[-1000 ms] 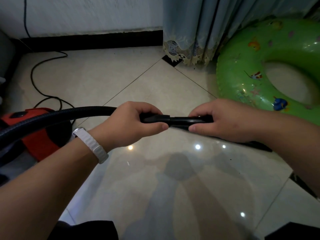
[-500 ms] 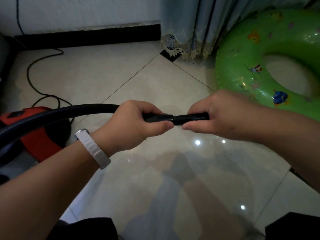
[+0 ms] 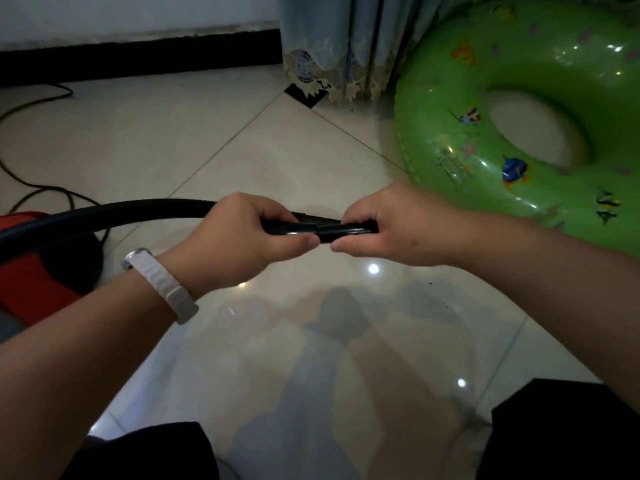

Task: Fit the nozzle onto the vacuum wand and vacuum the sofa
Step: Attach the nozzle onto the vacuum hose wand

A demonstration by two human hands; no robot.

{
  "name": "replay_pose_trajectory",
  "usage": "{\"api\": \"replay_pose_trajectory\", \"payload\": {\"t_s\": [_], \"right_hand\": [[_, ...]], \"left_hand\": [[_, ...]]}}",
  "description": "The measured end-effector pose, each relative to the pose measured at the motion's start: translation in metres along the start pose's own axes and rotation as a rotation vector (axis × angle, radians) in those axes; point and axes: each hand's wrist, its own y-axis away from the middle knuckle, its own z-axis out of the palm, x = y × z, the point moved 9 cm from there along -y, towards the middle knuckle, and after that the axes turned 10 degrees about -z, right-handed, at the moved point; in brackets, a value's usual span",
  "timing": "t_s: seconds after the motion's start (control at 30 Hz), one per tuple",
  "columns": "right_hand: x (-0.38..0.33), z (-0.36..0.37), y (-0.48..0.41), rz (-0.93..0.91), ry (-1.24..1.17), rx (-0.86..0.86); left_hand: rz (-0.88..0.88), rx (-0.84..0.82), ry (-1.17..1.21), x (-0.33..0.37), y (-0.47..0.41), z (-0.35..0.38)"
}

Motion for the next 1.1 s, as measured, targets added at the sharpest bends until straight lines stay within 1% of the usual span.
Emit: {"api": "replay_pose_trajectory", "payload": {"t_s": [0.1, 0.23, 0.33, 0.47, 0.57, 0.73, 0.8, 0.87, 0.97, 1.03, 1.1], "right_hand": [[0.006, 0.004, -0.007, 0.007, 0.037, 0.019], [0.009, -0.001, -0.011, 0.025, 0.055, 0.024], [0.006, -0.004, -0.009, 0.017, 0.017, 0.041], [-0.004, 0.001, -0.007, -0.026, 0.132, 0.049], [-0.007, 0.003, -0.004, -0.041, 0.157, 0.075], [0.012, -0.011, 0.012, 0.012, 0.102, 0.139], [0.024, -0.014, 0.023, 0.047, 0.119, 0.156], [0.045, -0.014, 0.039, 0.12, 0.114, 0.169], [0.079, -0.007, 0.062, 0.219, 0.082, 0.149], [0.103, -0.001, 0.075, 0.262, 0.121, 0.107], [0.126, 0.006, 0.087, 0.299, 0.144, 0.081]], "left_hand": [[-0.005, 0.001, -0.101, 0.0, -0.01, 0.0], [0.006, -0.033, -0.074, 0.004, -0.011, 0.003], [-0.021, -0.064, 0.042, 0.004, -0.011, 0.012], [-0.056, -0.085, 0.273, 0.01, -0.013, 0.018], [-0.036, -0.106, 0.333, 0.019, -0.014, 0.028], [-0.026, -0.182, 0.45, 0.032, -0.025, 0.049], [-0.007, -0.213, 0.421, 0.036, -0.034, 0.055], [0.002, -0.23, 0.398, 0.037, -0.045, 0.063], [-0.029, -0.211, 0.4, 0.029, -0.065, 0.075], [-0.02, -0.208, 0.319, 0.025, -0.078, 0.091], [0.013, -0.216, 0.163, 0.02, -0.09, 0.113]]}}
